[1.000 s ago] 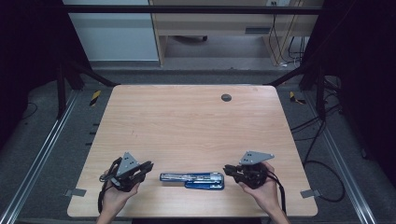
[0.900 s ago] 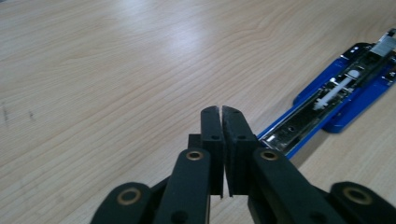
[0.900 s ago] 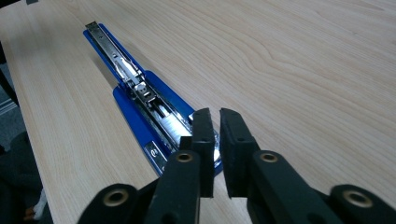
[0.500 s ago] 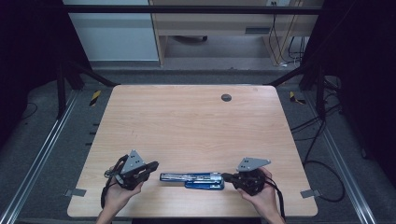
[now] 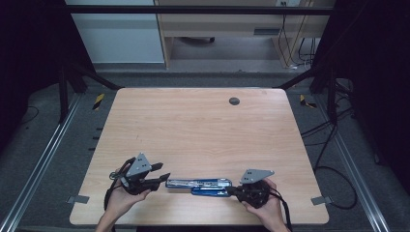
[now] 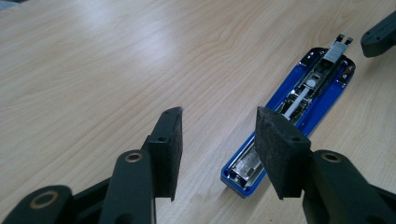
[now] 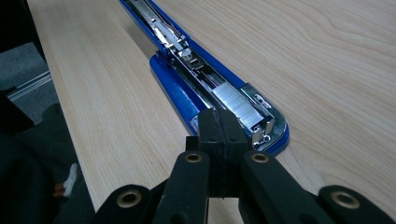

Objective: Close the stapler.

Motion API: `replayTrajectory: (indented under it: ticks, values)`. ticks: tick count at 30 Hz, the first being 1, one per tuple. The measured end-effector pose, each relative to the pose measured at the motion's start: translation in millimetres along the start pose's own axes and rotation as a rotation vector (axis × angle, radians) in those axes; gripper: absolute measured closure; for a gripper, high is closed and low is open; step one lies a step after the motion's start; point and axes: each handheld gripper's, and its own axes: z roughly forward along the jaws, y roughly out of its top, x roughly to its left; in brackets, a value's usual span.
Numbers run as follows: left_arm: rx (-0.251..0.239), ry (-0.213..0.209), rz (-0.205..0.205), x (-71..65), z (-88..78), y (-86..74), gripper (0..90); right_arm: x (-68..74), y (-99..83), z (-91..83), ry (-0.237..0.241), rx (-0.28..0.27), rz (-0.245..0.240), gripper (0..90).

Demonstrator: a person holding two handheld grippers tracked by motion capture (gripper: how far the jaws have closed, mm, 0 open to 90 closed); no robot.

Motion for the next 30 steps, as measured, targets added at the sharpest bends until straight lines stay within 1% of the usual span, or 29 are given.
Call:
replayTrajectory:
  ticks: [4, 10, 12, 13, 16, 17, 21, 23, 24, 25, 26, 27, 30]
  values:
    - [0.022, -0.036, 0.018, -2.4, 7.2, -3.5, 50.4, -0.8, -1.3, 1.4, 0.001, 0.003, 0.001, 90.0]
    - [0.078, -0.118, 0.080, -6.1, 15.8, -4.8, 45.7, 0.9, -2.0, 3.7, 0.006, 0.016, -0.005, 90.0]
    - [0.092, -0.135, 0.099, -6.1, 17.3, -4.6, 45.4, 0.7, -2.3, 4.7, 0.001, 0.020, -0.005, 90.0]
    - [0.095, -0.143, 0.101, -5.9, 17.9, -4.6, 45.4, 0.2, -2.8, 5.0, -0.001, 0.019, -0.007, 90.0]
    - [0.107, -0.154, 0.120, -3.6, 18.4, -4.0, 45.5, -0.6, -3.1, 5.2, -0.006, 0.016, -0.008, 90.0]
    - [0.106, -0.156, 0.121, -3.1, 18.7, -3.9, 45.7, -0.8, -3.1, 5.3, -0.006, 0.017, -0.009, 90.0]
    - [0.123, -0.180, 0.149, 1.3, 20.9, -3.5, 45.6, -0.7, -3.8, 6.9, -0.006, 0.025, -0.007, 90.0]
    - [0.140, -0.189, 0.165, 2.9, 23.7, -4.2, 44.3, -0.5, -3.9, 7.4, -0.010, 0.026, -0.011, 90.0]
    - [0.147, -0.197, 0.166, 3.2, 25.4, -4.8, 44.1, -0.4, -3.7, 7.2, -0.015, 0.025, -0.012, 90.0]
    - [0.161, -0.201, 0.180, 3.9, 26.9, -5.1, 44.1, -0.4, -3.6, 7.1, -0.018, 0.022, -0.013, 90.0]
    - [0.172, -0.203, 0.187, 4.0, 28.6, -5.3, 44.1, -0.5, -3.4, 7.2, -0.017, 0.023, -0.011, 90.0]
    - [0.175, -0.205, 0.187, 3.1, 30.6, -5.8, 44.1, -0.5, -3.5, 7.4, -0.022, 0.023, -0.013, 90.0]
    - [0.195, -0.209, 0.211, 1.7, 34.6, -6.1, 44.2, -1.1, -4.5, 9.5, -0.023, 0.029, -0.014, 90.0]
